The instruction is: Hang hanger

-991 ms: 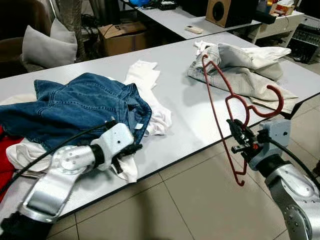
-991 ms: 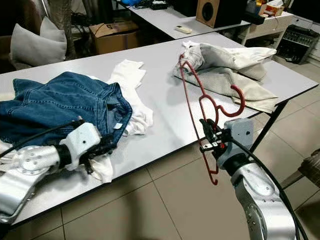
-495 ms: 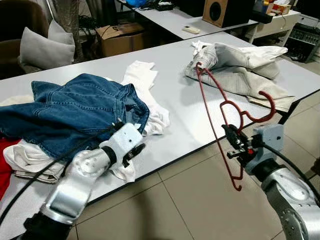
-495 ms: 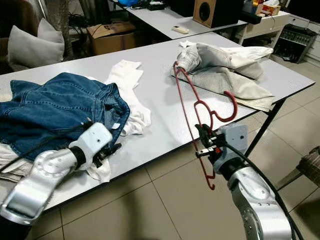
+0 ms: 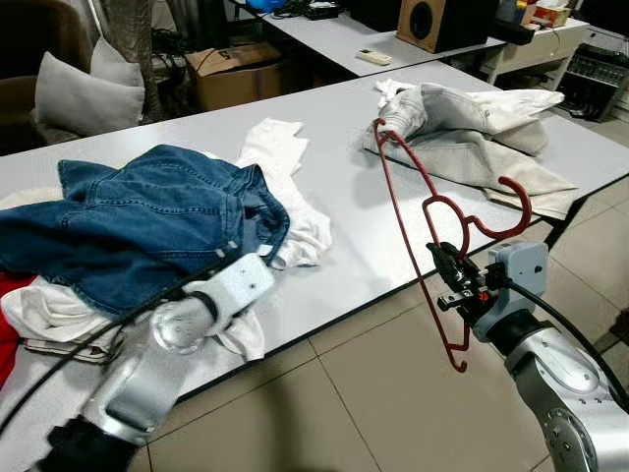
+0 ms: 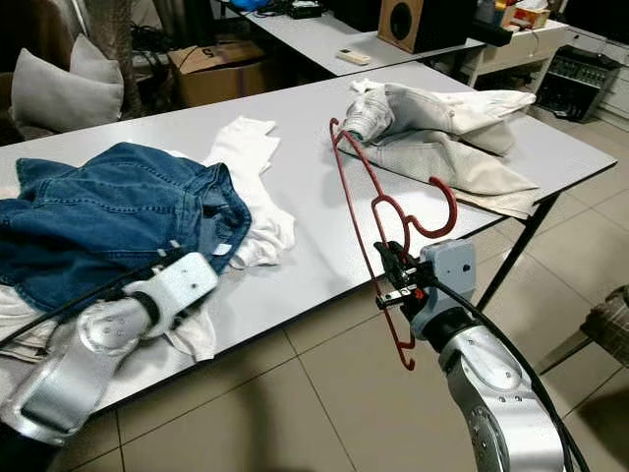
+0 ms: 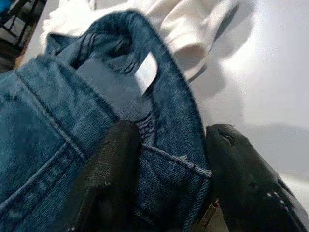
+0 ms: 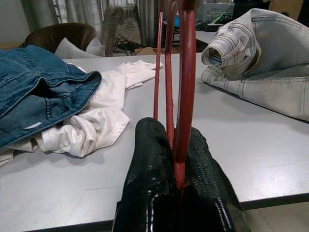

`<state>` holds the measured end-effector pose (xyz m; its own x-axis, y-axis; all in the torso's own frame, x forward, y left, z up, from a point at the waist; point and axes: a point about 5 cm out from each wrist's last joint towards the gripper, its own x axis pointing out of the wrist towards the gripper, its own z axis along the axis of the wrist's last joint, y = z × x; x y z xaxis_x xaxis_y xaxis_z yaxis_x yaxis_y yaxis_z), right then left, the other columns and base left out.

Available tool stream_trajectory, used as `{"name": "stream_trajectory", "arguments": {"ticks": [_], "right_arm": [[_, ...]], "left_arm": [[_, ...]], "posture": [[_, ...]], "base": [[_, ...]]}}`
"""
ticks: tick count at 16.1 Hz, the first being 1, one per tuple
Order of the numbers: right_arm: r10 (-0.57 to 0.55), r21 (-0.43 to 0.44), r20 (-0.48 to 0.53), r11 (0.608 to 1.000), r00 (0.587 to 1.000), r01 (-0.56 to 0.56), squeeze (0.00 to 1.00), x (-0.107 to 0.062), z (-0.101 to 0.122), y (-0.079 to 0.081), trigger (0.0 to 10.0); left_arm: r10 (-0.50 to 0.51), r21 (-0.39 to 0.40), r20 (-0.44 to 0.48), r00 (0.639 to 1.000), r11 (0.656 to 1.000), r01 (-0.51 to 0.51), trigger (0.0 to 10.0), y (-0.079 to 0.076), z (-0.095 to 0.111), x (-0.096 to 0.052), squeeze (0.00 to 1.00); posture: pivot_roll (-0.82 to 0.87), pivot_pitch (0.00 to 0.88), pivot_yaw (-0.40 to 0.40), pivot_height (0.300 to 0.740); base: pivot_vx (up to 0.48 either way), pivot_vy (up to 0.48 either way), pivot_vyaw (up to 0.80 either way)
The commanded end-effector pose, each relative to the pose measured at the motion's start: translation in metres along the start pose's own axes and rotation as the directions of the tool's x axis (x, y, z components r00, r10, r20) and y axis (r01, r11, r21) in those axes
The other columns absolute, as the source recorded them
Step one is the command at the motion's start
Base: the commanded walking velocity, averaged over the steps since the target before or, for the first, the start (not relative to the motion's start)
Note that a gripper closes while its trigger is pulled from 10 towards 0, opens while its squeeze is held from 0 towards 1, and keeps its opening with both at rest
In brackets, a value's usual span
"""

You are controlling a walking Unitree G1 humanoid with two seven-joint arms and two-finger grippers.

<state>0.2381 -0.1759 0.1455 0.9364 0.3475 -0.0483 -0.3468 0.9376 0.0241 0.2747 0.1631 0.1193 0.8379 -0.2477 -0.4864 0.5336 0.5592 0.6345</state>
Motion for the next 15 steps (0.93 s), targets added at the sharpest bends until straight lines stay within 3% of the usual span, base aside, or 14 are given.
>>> {"name": "stream_trajectory", "arguments": {"ticks": [1, 6, 13, 15], "right_arm": [[0.007, -0.011, 0.031, 1.0, 0.999, -0.007, 0.0, 0.002, 0.006, 0.001, 10.0], [0.001, -0.006, 0.037, 1.0, 0.999, -0.001, 0.0, 0.002, 0.005, 0.002, 10.0], [-0.013, 0.003, 0.048, 1.0, 0.999, 0.013, 0.0, -0.001, 0.005, 0.0, 10.0], [-0.009, 0.01, 0.048, 1.0, 0.999, 0.009, 0.0, -0.001, 0.006, 0.0, 10.0]], "left_arm": [[0.05, 0.016, -0.046, 0.998, 0.999, -0.049, 0.0, 0.01, -0.01, -0.003, 0.0], [0.09, -0.009, -0.048, 0.995, 0.996, -0.091, 0.0, 0.02, -0.014, -0.007, 0.0], [0.179, -0.033, 0.079, 0.981, 0.984, -0.177, 0.0, 0.039, -0.006, -0.014, 0.0], [0.203, -0.107, 0.163, 0.966, 0.977, -0.187, 0.0, 0.045, 0.001, -0.021, 0.0]], "posture": [[-0.2, 0.0, 0.023, 0.74], [-0.19, 0.0, 0.03, 0.74], [-0.19, 0.0, 0.031, 0.74], [-0.19, 0.0, 0.028, 0.74]], "base": [[0.0, 0.0, 0.0], [0.0, 0.0, 0.0], [0.0, 0.0, 0.0], [0.0, 0.0, 0.0]]}}
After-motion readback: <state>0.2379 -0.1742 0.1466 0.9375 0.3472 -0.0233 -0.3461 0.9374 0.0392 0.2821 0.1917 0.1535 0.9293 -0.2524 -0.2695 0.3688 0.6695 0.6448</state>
